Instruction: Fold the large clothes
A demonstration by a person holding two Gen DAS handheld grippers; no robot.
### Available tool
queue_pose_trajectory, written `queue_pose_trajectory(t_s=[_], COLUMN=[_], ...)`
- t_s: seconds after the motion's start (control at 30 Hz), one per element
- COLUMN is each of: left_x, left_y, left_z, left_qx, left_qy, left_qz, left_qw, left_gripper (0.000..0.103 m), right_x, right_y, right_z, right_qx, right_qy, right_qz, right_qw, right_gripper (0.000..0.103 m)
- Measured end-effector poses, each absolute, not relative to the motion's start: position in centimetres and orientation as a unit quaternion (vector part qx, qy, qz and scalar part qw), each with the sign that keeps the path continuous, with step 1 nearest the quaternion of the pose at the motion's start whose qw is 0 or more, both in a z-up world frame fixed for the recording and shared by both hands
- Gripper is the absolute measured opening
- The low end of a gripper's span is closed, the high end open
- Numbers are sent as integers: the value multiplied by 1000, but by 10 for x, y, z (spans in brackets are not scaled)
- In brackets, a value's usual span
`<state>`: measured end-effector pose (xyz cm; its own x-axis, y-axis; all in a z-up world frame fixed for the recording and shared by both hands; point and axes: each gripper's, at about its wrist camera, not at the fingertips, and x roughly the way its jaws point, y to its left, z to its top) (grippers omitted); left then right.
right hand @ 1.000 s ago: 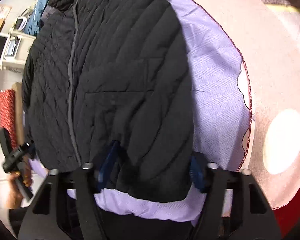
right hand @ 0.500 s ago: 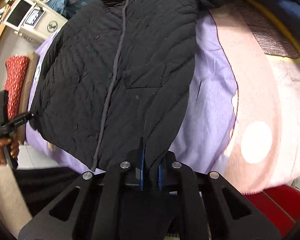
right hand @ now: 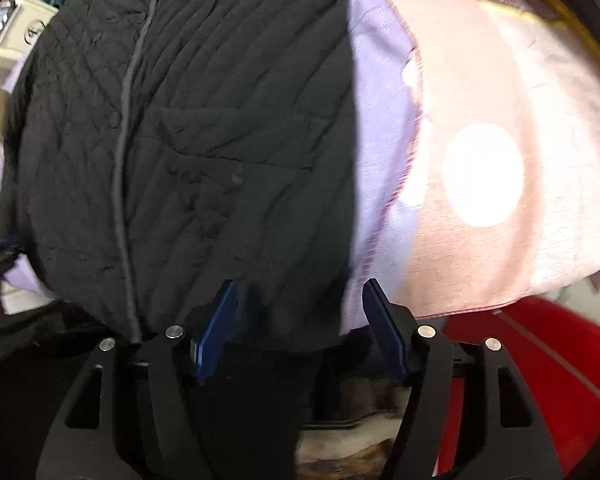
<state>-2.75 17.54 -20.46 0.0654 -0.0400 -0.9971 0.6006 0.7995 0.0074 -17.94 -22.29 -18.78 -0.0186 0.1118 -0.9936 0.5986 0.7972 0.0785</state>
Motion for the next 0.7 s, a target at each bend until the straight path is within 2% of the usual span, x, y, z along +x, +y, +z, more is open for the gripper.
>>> queue_pose_trajectory(t_s=[0.1, 0.17, 0.27, 0.33, 0.4, 0.5, 0.63, 0.7], left_x=[-16, -8, 4, 9, 4, -3, -14, -14], left_y=[203, 207, 198, 180, 152, 128, 88, 85], left_z=[-183, -168, -146, -139, -142, -156, -203, -220], left_qx=[200, 192, 175, 163, 163, 177, 230, 235], left_qy=[625, 604, 578, 566, 562, 575, 610, 611], left_qz=[-207, -188, -189, -208, -234, -262, -267, -256], left_qw=[726, 750, 775, 781, 776, 755, 710, 711], left_gripper=[77, 77, 84, 85, 87, 88, 88, 93], right_x=[-174, -160, -131, -112, -91, -67, -53, -51], right_y=[-223, -221, -214, -202, -183, -155, -131, -126], right_z=[-158, -138, -122, -122, -129, -154, -211, -227], right_qx=[234, 233, 219, 191, 147, 101, 61, 47], right_qy=[657, 628, 605, 609, 626, 651, 712, 725], right_qz=[-207, -209, -185, -155, -119, -57, -40, -40], right_qw=[686, 713, 743, 754, 757, 750, 698, 686], right_gripper=[66, 72, 73, 74, 80, 80, 81, 88])
